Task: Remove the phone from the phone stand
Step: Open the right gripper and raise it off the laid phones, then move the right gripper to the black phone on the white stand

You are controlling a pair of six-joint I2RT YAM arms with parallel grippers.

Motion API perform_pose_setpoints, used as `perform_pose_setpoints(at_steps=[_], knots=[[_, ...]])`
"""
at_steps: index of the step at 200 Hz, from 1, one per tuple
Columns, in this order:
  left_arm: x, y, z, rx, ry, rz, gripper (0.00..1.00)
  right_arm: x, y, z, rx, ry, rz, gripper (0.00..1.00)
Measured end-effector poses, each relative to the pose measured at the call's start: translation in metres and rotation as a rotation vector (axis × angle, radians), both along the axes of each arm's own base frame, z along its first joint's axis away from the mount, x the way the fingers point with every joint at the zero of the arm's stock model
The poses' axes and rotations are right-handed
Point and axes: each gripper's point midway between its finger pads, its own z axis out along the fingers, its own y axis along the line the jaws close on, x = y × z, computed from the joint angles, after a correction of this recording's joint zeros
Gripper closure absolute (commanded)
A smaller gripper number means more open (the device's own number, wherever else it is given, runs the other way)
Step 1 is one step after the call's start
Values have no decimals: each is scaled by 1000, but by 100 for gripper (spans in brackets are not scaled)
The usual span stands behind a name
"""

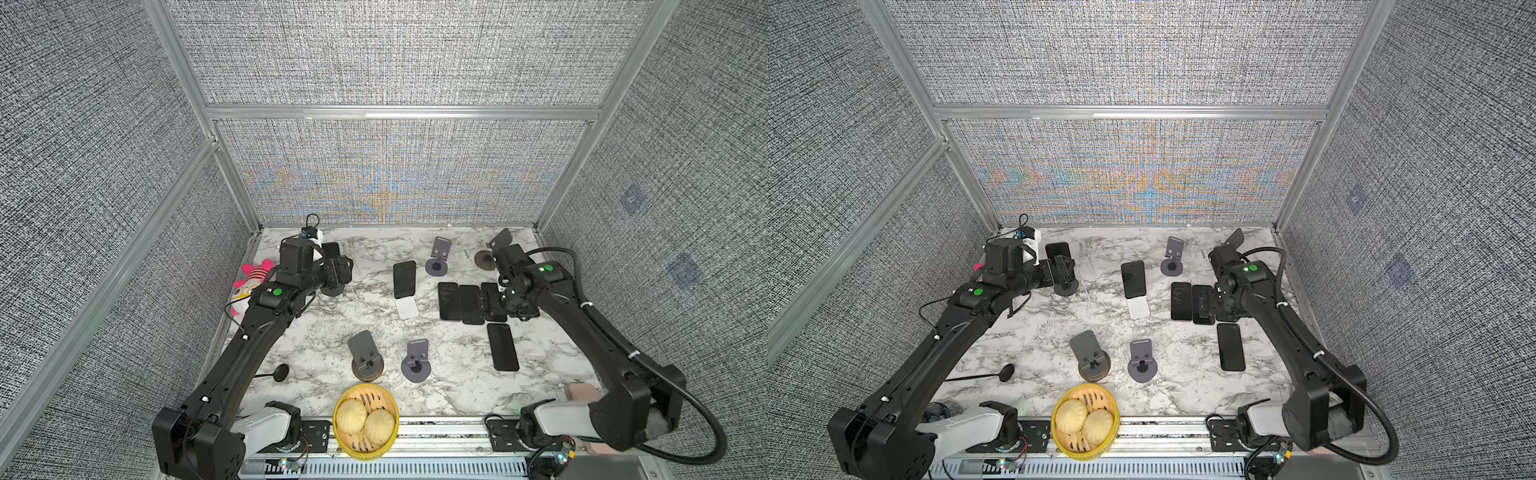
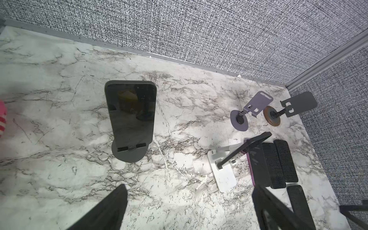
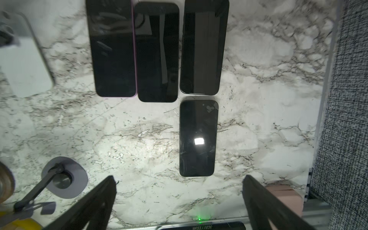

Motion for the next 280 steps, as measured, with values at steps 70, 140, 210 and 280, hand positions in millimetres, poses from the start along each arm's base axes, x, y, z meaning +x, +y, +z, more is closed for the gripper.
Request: perform_pose_setpoints(at_steps=[70, 140, 210, 280], knots=[[5, 0, -12, 18, 30, 8, 1, 22, 89, 53, 112, -319, 162, 5], [5, 1, -11, 19, 24, 8, 1, 53, 209, 33, 139, -488, 304, 9], [3, 1, -13, 19, 29, 5, 2, 97, 253, 23, 197, -557, 262, 1], [2, 1, -8, 14, 17, 4, 1, 115, 245, 10, 204, -493, 232, 1]])
